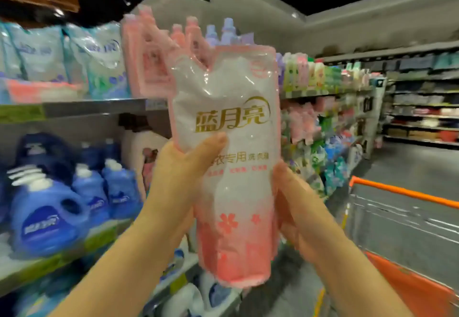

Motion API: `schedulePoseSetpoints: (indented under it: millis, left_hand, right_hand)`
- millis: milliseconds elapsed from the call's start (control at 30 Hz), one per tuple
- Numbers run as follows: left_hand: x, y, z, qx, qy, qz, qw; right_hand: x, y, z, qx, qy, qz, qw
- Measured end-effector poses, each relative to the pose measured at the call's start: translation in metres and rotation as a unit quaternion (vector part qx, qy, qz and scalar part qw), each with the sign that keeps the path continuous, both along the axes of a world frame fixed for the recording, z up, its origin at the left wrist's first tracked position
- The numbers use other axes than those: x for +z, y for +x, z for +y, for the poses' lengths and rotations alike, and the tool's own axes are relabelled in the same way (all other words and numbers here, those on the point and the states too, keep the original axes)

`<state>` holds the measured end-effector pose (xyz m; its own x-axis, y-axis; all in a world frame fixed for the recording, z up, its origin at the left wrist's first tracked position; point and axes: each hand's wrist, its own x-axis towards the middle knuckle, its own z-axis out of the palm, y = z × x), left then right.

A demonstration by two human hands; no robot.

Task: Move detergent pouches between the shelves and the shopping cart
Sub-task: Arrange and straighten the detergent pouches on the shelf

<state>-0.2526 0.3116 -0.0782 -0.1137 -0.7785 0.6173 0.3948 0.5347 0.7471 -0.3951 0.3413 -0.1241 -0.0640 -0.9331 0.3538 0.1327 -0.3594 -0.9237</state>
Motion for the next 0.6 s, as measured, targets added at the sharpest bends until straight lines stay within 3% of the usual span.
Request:
schedulePoseSetpoints:
  millis: [167,333,500,600]
  left_hand:
    - [-0.071,-0.156,0.035,-0.08,0.109,-0.018,0.991]
    - [-0.152,-0.289,0.052,-0.156,0.262,-0.085,0.949]
    - [-0.258,-0.374,0.03,-0.295,0.395,-0.203,0.846]
    - [-0.334,-0.4,0.011,-0.319,0.495,-0.235,0.773]
  right_hand:
    - [-0.087,-0.121,0.094,-0.088,0.074,-0.005,0.993]
    - [-0.154,-0.221,0.14,-0.211,0.18,-0.062,0.959]
    - [-0.255,-0.271,0.134,-0.307,0.285,-0.214,0.882]
    - [-0.314,-0.293,0.117,-0.35,0.35,-0.249,0.833]
